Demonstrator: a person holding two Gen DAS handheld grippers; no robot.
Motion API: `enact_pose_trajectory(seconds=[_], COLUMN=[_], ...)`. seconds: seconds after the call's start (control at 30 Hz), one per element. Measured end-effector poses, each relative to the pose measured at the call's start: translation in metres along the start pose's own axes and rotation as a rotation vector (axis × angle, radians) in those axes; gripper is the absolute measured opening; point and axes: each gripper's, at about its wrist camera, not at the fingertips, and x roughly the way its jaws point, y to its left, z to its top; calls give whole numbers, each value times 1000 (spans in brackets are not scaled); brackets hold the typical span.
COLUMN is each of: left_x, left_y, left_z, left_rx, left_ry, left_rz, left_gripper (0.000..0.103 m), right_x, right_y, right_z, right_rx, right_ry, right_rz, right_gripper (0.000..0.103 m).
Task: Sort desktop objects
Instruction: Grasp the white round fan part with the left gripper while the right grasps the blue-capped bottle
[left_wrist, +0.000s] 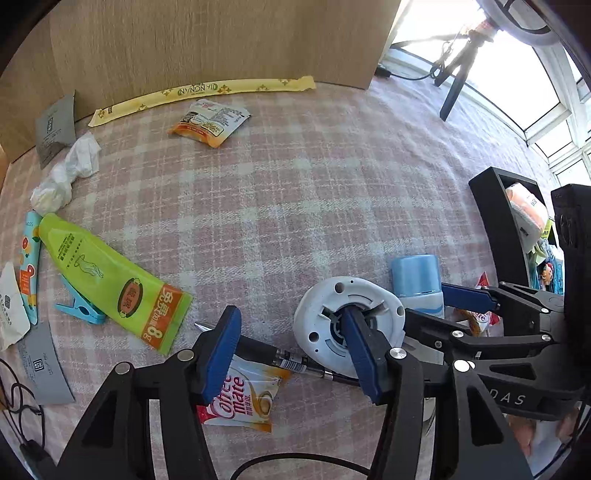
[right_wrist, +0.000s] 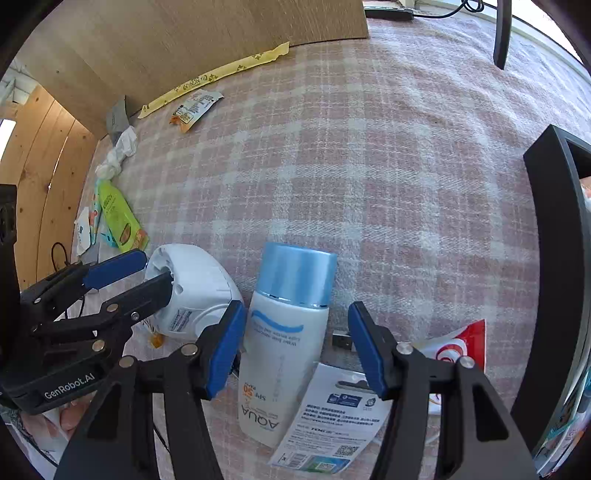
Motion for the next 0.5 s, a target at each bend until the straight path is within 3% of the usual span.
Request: enact_pose_trajectory(seconds=[0.17, 0.27, 0.43, 0.5], left_x=[-3, -4, -2, -2], left_y=[-5, -5, -11, -11], left_z=[5, 10, 6, 7], left_rx=[31, 34, 70, 57], left_ry=[-8, -18, 1, -11], left_rz=[36, 58, 7, -5], left_gripper=[47, 43, 47, 40], right_x=[2, 3, 3, 3], right_y=[1, -5, -16, -11], right_z=[4, 15, 25, 22], right_rx=[-22, -11, 34, -9], right_ry=[-19, -29, -26, -28], right_rz=[-15, -33, -16, -31], right_gripper=[53, 44, 42, 42])
